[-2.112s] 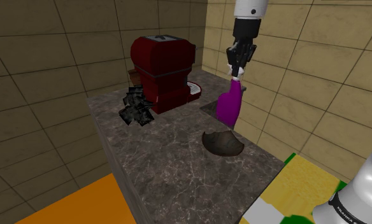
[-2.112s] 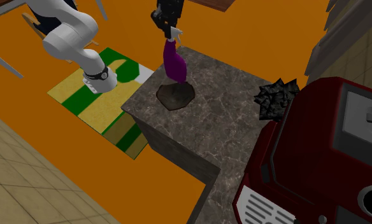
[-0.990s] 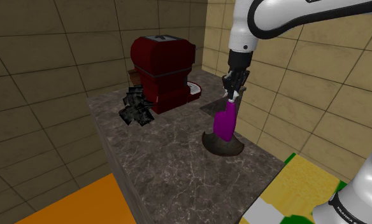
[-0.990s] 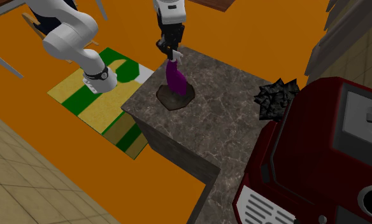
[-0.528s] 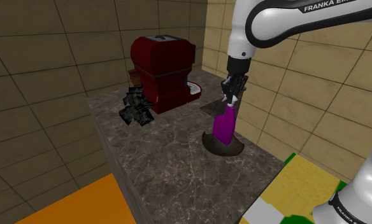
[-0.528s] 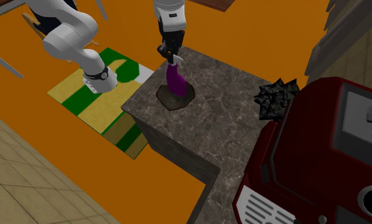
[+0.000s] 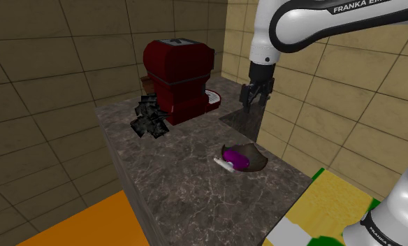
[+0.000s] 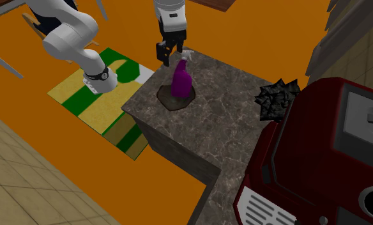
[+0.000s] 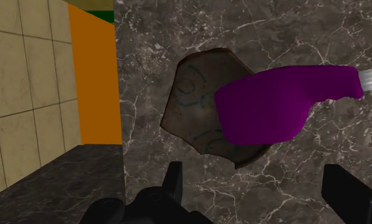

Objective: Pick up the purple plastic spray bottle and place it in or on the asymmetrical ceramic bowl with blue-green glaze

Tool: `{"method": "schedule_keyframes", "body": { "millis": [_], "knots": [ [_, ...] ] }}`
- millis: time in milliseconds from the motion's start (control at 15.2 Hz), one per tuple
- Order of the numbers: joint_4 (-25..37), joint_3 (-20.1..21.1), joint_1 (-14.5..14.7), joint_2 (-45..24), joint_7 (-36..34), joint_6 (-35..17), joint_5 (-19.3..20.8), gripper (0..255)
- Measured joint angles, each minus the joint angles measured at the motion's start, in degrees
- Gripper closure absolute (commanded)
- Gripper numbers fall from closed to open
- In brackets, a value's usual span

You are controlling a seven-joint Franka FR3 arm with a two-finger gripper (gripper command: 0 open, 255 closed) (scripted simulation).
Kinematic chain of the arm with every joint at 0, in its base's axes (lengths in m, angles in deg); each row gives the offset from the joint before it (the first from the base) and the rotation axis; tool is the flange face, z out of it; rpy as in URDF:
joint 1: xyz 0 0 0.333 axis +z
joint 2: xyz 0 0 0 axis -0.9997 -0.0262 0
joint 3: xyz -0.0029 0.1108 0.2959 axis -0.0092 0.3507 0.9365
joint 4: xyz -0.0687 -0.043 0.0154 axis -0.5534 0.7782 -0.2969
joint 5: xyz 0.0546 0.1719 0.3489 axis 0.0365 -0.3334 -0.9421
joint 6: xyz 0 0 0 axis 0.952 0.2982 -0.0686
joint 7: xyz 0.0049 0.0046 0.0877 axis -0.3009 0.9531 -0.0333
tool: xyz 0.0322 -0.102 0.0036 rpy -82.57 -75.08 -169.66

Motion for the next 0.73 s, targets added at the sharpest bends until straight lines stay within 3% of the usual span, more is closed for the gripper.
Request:
{"method": "schedule_keyframes", "body": {
  "millis": [396, 726],
  "knots": [
    [6.3, 0.0, 0.0, 0.1, -0.1, 6.4, 0.0, 0],
    [7.1, -0.1, 0.0, 0.2, 0.0, 7.3, 0.0, 0]
  ]
}}
